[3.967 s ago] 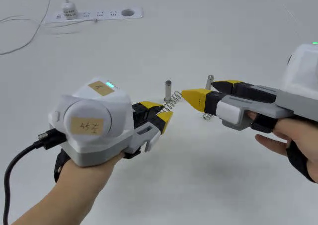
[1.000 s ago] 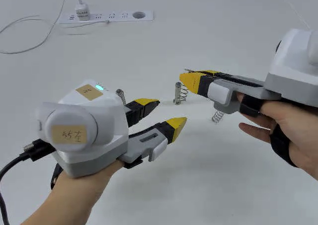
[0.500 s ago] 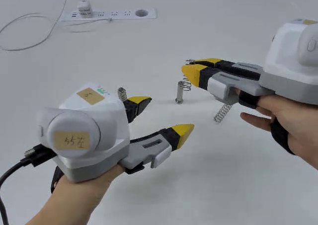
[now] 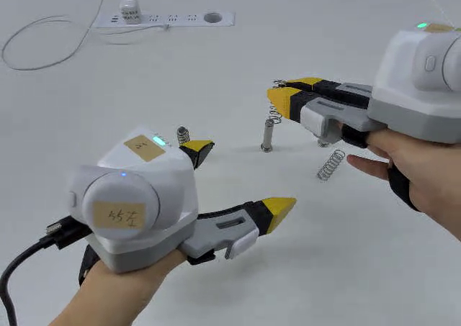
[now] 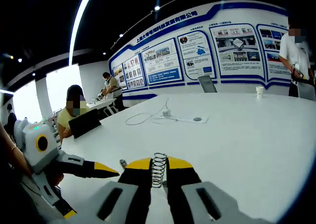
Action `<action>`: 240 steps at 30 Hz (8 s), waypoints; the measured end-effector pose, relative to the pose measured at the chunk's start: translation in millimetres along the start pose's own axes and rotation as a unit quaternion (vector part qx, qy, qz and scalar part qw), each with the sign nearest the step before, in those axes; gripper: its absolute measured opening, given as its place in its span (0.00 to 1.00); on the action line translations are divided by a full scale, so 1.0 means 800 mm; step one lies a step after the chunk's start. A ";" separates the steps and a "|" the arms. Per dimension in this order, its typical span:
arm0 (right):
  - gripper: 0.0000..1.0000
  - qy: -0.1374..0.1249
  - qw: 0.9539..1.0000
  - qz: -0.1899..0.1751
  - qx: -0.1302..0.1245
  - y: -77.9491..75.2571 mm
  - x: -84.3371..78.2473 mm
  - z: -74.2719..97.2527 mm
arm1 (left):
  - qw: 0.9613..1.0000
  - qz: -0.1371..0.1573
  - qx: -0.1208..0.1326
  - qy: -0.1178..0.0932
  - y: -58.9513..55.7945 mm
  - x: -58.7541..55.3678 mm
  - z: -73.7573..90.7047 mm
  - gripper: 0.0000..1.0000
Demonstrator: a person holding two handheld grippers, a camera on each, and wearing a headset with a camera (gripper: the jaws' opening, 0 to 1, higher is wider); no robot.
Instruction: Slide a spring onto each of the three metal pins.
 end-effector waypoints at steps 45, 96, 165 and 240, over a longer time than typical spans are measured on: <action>0.12 0.036 0.995 0.082 -0.032 -0.006 -0.024 -0.021 | 0.999 0.013 0.045 0.003 0.010 -0.007 0.005 1.00; 0.12 0.104 0.991 0.067 -0.049 -0.013 -0.073 -0.027 | 0.998 0.021 0.059 0.008 0.020 -0.009 0.008 0.99; 0.50 0.064 0.995 0.006 -0.071 -0.008 -0.034 0.087 | 1.000 -0.007 0.025 0.017 -0.011 0.008 -0.016 0.84; 0.48 0.046 0.993 -0.038 -0.103 -0.034 -0.075 0.159 | 0.996 -0.036 -0.053 0.058 -0.081 -0.021 -0.136 0.15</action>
Point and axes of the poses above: the centre of the closed fingertips' face, and the gripper's own axes: z roughly backward along the fingers, y roughly to its left, x roughly out of its top, the point moved 7 cm from there along z, roughly backward along the fingers, and after that the axes turned 11 degrees about x, right-handed, at the moved point
